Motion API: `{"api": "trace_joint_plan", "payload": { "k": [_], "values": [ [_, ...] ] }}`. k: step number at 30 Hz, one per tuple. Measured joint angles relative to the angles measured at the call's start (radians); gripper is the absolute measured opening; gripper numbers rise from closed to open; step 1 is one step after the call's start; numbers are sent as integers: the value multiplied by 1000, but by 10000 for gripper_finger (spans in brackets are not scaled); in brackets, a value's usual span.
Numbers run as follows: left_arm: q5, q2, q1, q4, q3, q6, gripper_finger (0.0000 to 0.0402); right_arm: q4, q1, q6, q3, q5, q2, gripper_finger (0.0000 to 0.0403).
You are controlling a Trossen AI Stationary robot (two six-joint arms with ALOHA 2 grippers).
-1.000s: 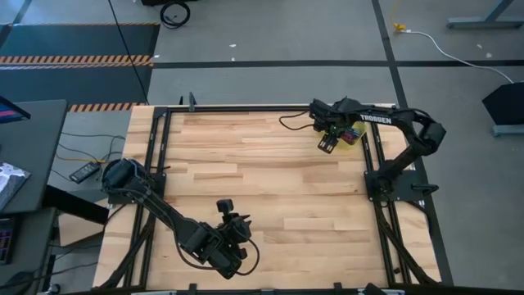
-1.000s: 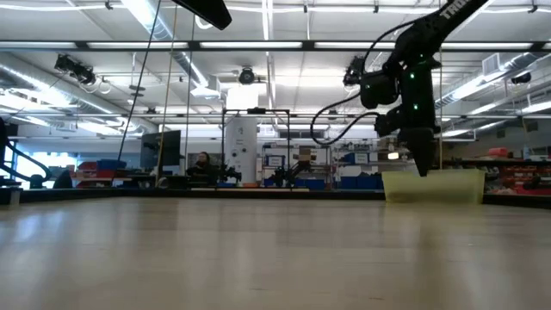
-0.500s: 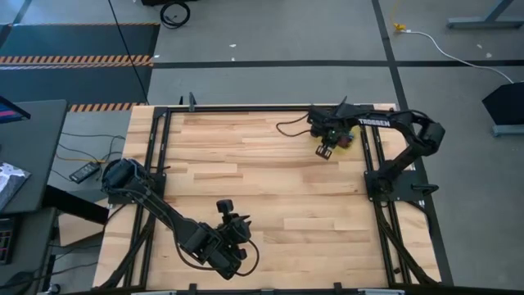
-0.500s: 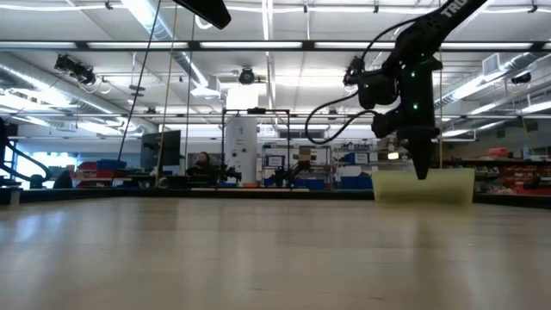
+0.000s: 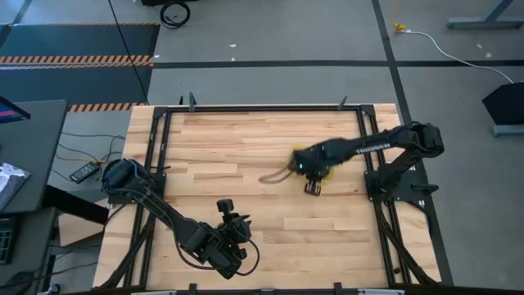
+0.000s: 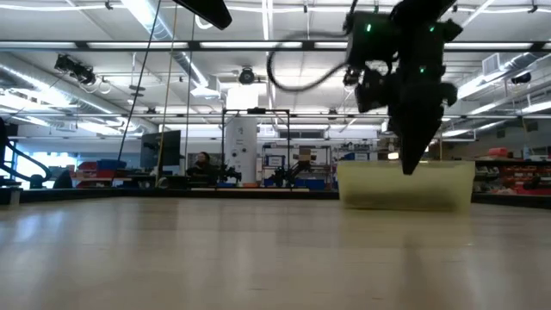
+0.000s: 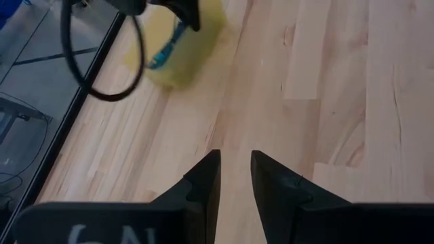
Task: Pick and place USB-C Cables
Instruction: Move the yellow container to the center of the table
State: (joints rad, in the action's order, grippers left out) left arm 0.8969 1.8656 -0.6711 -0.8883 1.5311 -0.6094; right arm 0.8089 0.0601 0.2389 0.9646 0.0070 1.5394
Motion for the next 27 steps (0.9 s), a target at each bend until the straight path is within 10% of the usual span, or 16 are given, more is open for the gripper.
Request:
{"api": "trace_joint_plan", "payload": {
  "k": [11,27],
  "values": [
    [24,-2,-3,3,1,-7,89,-8,-288,56,256,42,159,4],
    [56,-3,-162,-156,2,-250,89,239,-279,-87,752,125,557,4]
  ]
}}
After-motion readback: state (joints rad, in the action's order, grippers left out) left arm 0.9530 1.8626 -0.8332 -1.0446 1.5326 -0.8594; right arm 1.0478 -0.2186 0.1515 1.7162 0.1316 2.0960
